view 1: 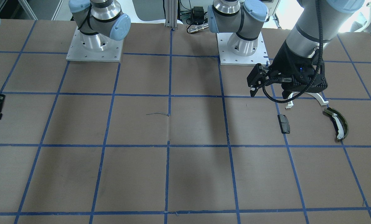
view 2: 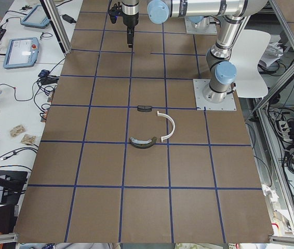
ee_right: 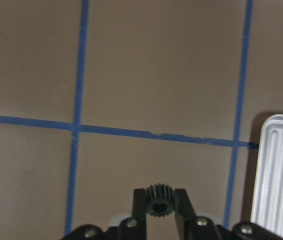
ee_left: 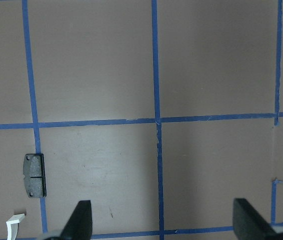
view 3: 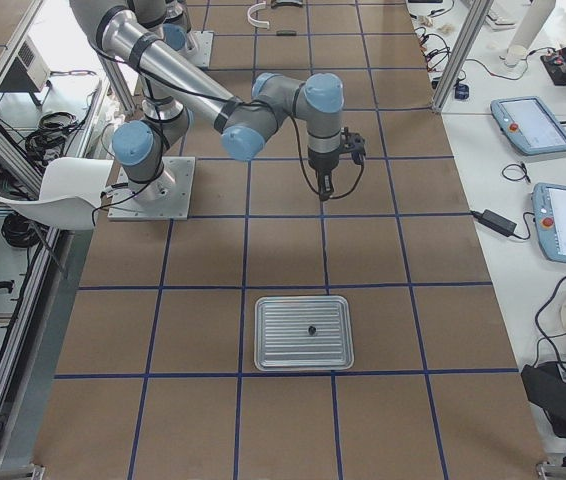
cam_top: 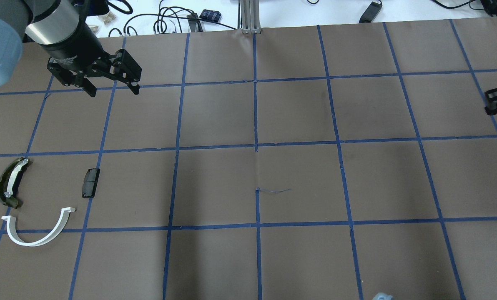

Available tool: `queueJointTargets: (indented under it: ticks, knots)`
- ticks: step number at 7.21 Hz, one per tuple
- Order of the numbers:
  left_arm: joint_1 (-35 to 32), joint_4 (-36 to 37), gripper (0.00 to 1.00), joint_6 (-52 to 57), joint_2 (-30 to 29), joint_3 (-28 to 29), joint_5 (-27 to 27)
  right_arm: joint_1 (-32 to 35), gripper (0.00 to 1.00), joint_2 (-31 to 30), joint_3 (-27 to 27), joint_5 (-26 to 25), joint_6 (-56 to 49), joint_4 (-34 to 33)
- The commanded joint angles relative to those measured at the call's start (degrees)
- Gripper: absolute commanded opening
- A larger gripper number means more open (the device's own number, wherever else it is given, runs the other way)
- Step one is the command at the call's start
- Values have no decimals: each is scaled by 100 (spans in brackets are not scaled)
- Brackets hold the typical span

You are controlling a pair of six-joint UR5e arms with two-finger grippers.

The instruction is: Place bearing gear from tray to pile

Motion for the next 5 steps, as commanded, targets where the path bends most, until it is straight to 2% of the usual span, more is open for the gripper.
queueJointTargets:
  ticks: [1, 4, 5]
  knots:
    - [80, 0, 100, 7, -7, -9, -1, 1584, 20, -11, 7, 103, 2532, 237]
    - [107, 0, 100, 7, -7, 0, -10, 3274, 20, 173, 103, 190, 5558, 246]
    - [107, 0, 100, 7, -7, 8, -10, 3801, 20, 548, 60, 417, 6576, 80]
